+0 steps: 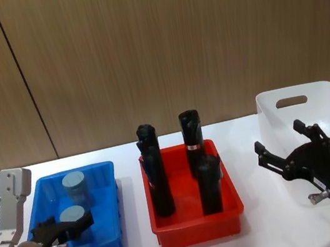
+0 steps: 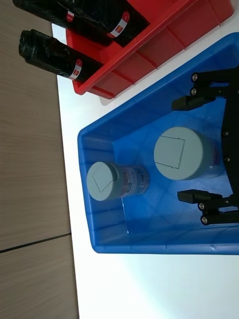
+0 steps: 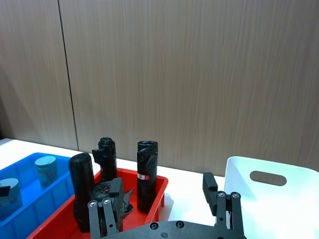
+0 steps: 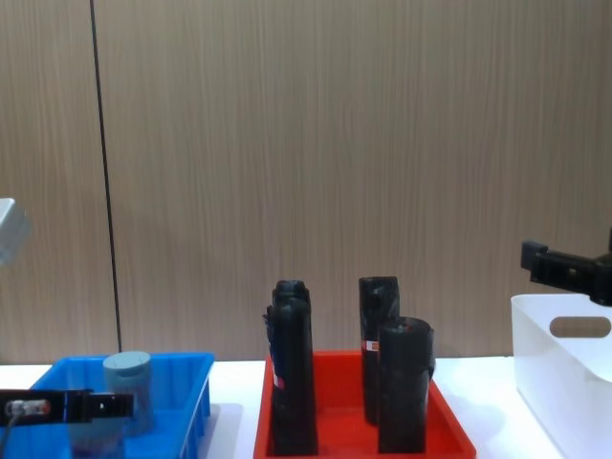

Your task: Pick the cotton swabs from the blue box and place them into the white box.

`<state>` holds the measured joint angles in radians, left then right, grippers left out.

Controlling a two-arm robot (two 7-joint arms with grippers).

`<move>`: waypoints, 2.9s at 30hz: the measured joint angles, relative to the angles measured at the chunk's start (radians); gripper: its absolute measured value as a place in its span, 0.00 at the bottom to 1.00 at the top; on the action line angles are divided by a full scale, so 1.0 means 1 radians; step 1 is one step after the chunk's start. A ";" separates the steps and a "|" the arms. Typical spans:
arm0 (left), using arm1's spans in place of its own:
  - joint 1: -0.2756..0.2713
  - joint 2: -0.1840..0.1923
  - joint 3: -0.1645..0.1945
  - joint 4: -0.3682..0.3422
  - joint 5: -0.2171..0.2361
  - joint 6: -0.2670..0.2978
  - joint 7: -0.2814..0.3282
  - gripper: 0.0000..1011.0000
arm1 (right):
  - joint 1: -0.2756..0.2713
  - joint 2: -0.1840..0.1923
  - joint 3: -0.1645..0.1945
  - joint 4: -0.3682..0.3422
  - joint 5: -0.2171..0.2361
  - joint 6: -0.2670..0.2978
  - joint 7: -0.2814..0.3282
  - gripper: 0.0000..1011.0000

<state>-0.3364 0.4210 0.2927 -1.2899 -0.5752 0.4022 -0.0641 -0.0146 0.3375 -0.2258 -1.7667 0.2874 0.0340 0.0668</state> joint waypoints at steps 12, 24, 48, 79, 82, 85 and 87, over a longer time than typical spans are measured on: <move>-0.046 -0.020 0.005 0.072 0.034 -0.006 -0.046 0.96 | 0.000 0.000 0.000 0.000 0.000 0.000 0.000 0.99; -0.068 -0.032 0.008 0.103 0.047 0.004 -0.061 0.67 | 0.000 0.000 0.000 0.000 0.000 0.000 0.000 0.99; -0.005 0.011 -0.008 -0.058 0.092 -0.083 -0.050 0.67 | 0.000 0.000 0.000 0.000 0.000 0.000 0.000 0.99; -0.025 0.078 -0.030 -0.150 0.146 -0.191 -0.480 0.67 | 0.000 0.000 0.000 0.000 0.000 0.000 0.000 0.99; -0.032 0.080 -0.029 -0.144 0.145 -0.202 -0.529 0.67 | 0.000 0.000 0.000 0.000 0.000 0.000 0.000 0.99; -0.040 0.081 -0.028 -0.134 0.140 -0.215 -0.582 0.67 | 0.000 0.000 0.000 0.000 0.000 0.000 0.000 0.99; -0.045 0.082 -0.027 -0.127 0.137 -0.225 -0.618 0.67 | 0.000 0.000 0.000 0.000 0.000 0.000 0.000 0.99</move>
<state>-0.3816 0.5026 0.2661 -1.4165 -0.4380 0.1771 -0.6822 -0.0147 0.3375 -0.2258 -1.7667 0.2874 0.0340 0.0668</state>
